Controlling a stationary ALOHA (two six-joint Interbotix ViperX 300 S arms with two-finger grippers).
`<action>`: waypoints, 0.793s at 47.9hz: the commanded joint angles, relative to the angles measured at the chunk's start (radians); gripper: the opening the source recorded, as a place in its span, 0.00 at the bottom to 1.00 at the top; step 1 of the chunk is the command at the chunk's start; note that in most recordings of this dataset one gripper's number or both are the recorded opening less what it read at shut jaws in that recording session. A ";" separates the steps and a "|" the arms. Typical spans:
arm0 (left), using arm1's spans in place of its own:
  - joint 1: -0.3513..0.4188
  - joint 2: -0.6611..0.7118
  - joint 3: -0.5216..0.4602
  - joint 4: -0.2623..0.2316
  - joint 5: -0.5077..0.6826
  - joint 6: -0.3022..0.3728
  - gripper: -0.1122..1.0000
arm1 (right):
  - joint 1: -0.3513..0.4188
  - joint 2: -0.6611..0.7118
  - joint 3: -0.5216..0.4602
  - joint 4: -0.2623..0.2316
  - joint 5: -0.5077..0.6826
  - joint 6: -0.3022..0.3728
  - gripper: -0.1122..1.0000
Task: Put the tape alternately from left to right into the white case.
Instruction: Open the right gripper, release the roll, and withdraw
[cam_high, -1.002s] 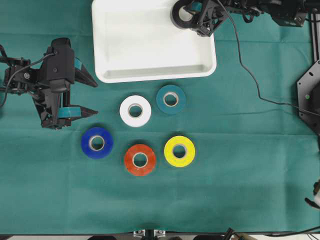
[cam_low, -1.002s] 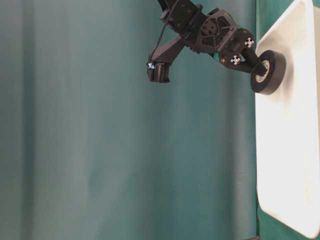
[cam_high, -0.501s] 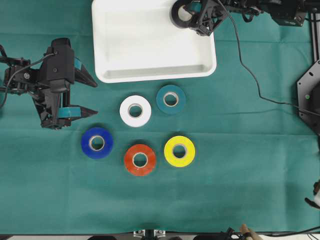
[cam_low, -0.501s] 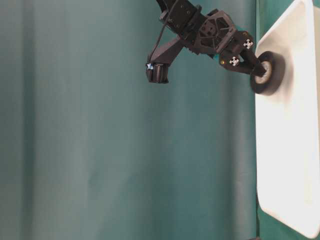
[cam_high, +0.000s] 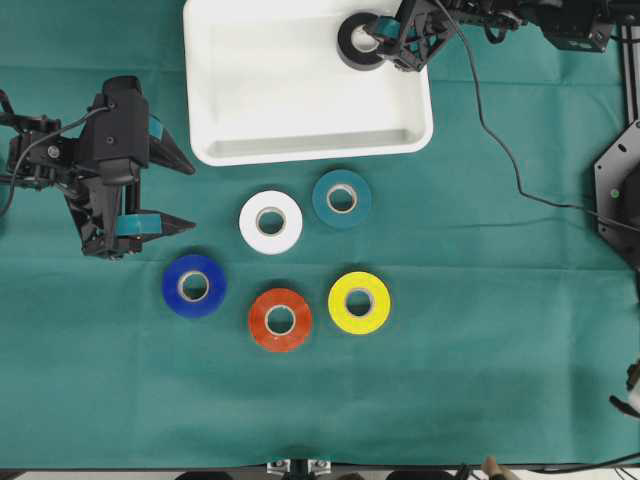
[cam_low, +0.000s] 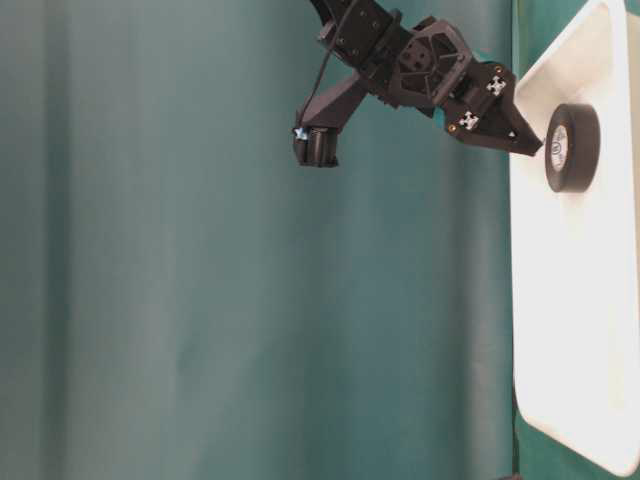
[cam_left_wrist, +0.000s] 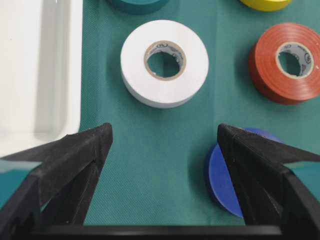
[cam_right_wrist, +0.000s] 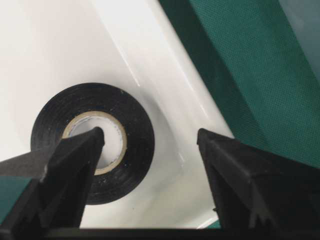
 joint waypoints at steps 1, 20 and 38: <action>-0.008 -0.006 -0.011 -0.002 -0.008 -0.002 0.58 | 0.012 -0.049 -0.009 0.000 0.005 0.003 0.83; -0.014 -0.008 -0.006 -0.002 -0.008 -0.002 0.58 | 0.198 -0.164 0.043 0.000 0.011 0.003 0.83; -0.020 -0.006 0.000 -0.002 -0.009 -0.002 0.58 | 0.362 -0.204 0.071 0.002 0.003 0.003 0.83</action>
